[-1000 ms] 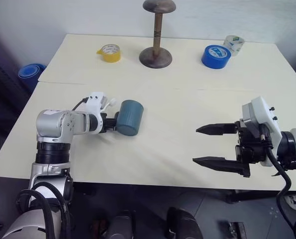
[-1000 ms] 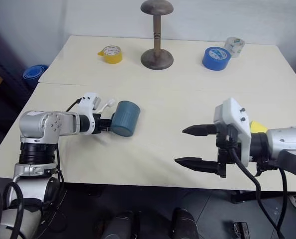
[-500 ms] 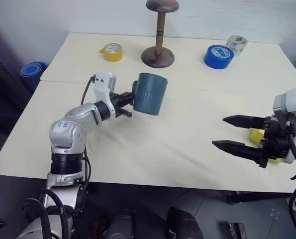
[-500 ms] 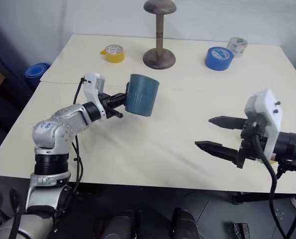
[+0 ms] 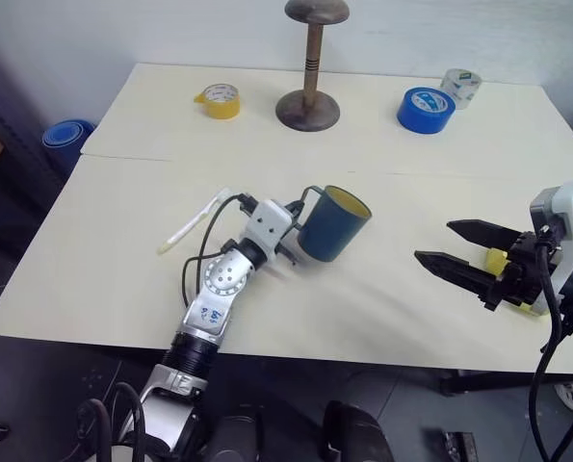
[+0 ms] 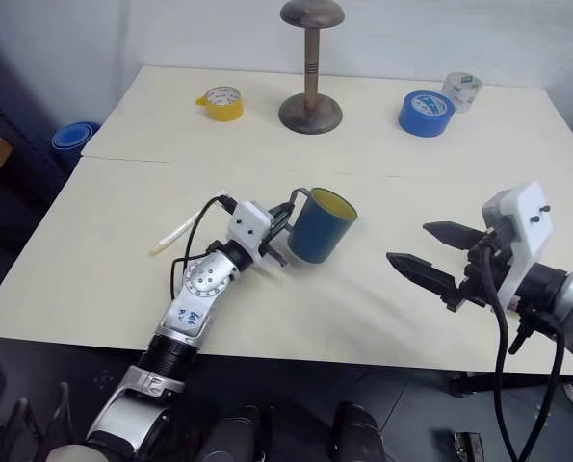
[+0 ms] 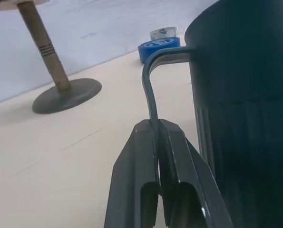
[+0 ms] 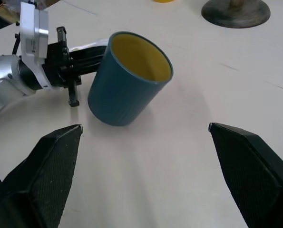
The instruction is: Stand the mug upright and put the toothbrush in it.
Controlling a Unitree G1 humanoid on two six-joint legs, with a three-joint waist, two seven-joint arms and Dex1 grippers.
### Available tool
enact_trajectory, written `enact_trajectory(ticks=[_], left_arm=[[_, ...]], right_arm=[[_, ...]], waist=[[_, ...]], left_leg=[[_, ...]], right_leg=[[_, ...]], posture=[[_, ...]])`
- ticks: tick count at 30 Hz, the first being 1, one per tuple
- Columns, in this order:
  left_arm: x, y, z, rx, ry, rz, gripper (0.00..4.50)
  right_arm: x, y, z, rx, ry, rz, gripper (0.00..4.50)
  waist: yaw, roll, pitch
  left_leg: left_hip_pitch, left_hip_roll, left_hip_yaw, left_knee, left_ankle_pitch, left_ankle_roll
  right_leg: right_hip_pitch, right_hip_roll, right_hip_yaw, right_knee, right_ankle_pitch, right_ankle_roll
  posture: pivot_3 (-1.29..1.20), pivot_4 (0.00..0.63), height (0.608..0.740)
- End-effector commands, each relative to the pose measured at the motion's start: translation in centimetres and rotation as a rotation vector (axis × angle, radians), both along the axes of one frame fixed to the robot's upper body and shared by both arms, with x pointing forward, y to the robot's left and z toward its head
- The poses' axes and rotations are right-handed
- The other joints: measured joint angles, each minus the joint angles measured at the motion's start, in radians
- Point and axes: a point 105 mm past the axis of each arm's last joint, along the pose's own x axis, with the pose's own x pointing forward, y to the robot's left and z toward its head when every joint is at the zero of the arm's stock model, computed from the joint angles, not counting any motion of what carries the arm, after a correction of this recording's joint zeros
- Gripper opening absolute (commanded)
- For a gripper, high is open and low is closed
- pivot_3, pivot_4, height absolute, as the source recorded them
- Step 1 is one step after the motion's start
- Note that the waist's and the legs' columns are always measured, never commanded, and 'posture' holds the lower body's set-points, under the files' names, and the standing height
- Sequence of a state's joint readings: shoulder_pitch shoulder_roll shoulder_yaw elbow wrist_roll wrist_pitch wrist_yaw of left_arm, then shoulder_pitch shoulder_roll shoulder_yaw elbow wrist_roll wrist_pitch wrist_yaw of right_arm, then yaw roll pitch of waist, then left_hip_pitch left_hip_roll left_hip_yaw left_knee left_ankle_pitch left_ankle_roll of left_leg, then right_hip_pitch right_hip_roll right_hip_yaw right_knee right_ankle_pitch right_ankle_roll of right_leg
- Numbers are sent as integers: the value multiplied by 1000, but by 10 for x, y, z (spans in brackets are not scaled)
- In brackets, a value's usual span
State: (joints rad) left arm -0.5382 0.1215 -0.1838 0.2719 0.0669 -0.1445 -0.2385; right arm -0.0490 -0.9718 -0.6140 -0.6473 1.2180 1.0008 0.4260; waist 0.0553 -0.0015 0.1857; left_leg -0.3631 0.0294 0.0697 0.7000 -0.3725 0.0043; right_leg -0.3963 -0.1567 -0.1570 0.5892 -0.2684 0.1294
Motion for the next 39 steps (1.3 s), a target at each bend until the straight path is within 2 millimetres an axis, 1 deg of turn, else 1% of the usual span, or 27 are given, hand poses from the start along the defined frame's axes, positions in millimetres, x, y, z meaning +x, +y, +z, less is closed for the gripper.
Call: enact_trajectory(ticks=[1,3,5,8,10,12,16,18,21,24,26,28,29,31,33,35,37,38,39], left_arm=[[-2,-1,-1,-21,-45,8,0],[0,3,-4,-33,-45,31,0],[1,10,-13,-38,-18,58,0],[-1,14,-20,-39,-5,59,0],[-4,14,-23,-51,12,38,535],[-7,13,-25,-46,16,20,977],[-11,19,-27,-28,12,28,2246],[-15,24,-26,3,12,29,2897],[-25,47,-18,64,45,28,3766],[-38,66,-6,98,104,-4,3766],[-48,81,8,116,148,-47,3766],[-47,103,23,118,197,-37,3766],[-45,112,27,116,230,-26,3766],[-33,136,32,128,288,31,3766],[-14,163,37,158,343,106,3766],[4,186,37,163,439,176,3766],[17,196,35,177,491,194,3766],[20,197,30,191,544,178,3766],[25,197,29,203,547,173,3766]], right_arm=[[-4,0,9,10,-53,-7,4433],[-5,1,6,13,-39,-6,4433],[-9,3,1,-2,-18,9,4433],[-12,5,1,-1,-8,32,4433],[-13,5,1,-8,-8,39,4500],[-12,4,2,-13,-6,41,4500],[-10,5,2,-23,-4,49,4500],[-10,6,1,-30,1,64,4500],[-7,7,1,-31,1,80,4500],[-4,8,-1,-31,-2,92,4500],[-3,9,-3,-32,0,106,4500],[-2,11,-7,-31,4,121,4500],[-2,12,-8,-30,5,128,4500],[-3,14,-9,-27,6,144,4500],[-3,17,-11,-25,8,159,4500],[-4,19,-11,-23,7,172,4500],[-6,22,-11,-19,8,193,4500],[-8,23,-10,-22,8,209,4500],[-11,26,-10,-27,9,230,4500]], waist=[[-1,0,0],[-1,0,0],[-1,0,0],[-3,0,0],[-2,0,0],[-3,1,0],[-3,1,0],[-3,1,0],[-9,1,0],[-12,1,-1],[-12,1,-1],[-10,1,-1],[-10,1,-1],[-7,2,-1],[-2,2,-1],[-5,2,-1],[-6,2,-1],[-6,2,-1],[-5,2,-1]], left_leg=[[0,0,0,0,0,0],[0,0,0,0,0,0],[0,0,0,0,0,0],[1,0,0,0,0,0],[1,0,0,0,0,0],[1,0,0,0,0,0],[1,0,0,0,0,0],[1,0,0,0,0,0],[1,1,-1,0,0,1],[1,2,-1,0,0,0],[1,2,-1,0,0,0],[1,2,-1,0,0,0],[1,2,-1,0,0,0],[1,1,-1,0,0,0],[1,1,-1,0,0,0],[1,1,-1,0,0,0],[1,1,0,-1,0,0],[1,1,0,-1,0,0],[1,1,0,-1,0,0]], right_leg=[[0,0,0,0,0,0],[0,0,0,0,0,0],[0,0,0,0,0,0],[0,0,0,1,0,0],[0,0,0,1,0,0],[0,0,0,1,0,0],[0,0,0,0,0,0],[0,0,0,0,0,0],[0,0,0,0,0,0],[0,1,0,2,0,0],[0,1,1,1,0,0],[0,1,1,1,0,0],[0,1,1,2,0,0],[0,1,1,2,0,0],[0,1,0,2,0,0],[0,2,0,1,0,0],[0,2,0,1,0,0],[0,2,0,1,0,0],[0,2,0,1,0,0]], posture=[[0,150,740],[0,150,740],[0,150,740],[0,150,740],[0,150,740],[0,150,740],[0,150,740],[0,150,740],[0,150,740],[0,150,740],[0,150,740],[0,150,740],[0,150,740],[0,150,740],[0,150,740],[0,150,740],[0,150,740],[0,150,740],[0,150,740]])
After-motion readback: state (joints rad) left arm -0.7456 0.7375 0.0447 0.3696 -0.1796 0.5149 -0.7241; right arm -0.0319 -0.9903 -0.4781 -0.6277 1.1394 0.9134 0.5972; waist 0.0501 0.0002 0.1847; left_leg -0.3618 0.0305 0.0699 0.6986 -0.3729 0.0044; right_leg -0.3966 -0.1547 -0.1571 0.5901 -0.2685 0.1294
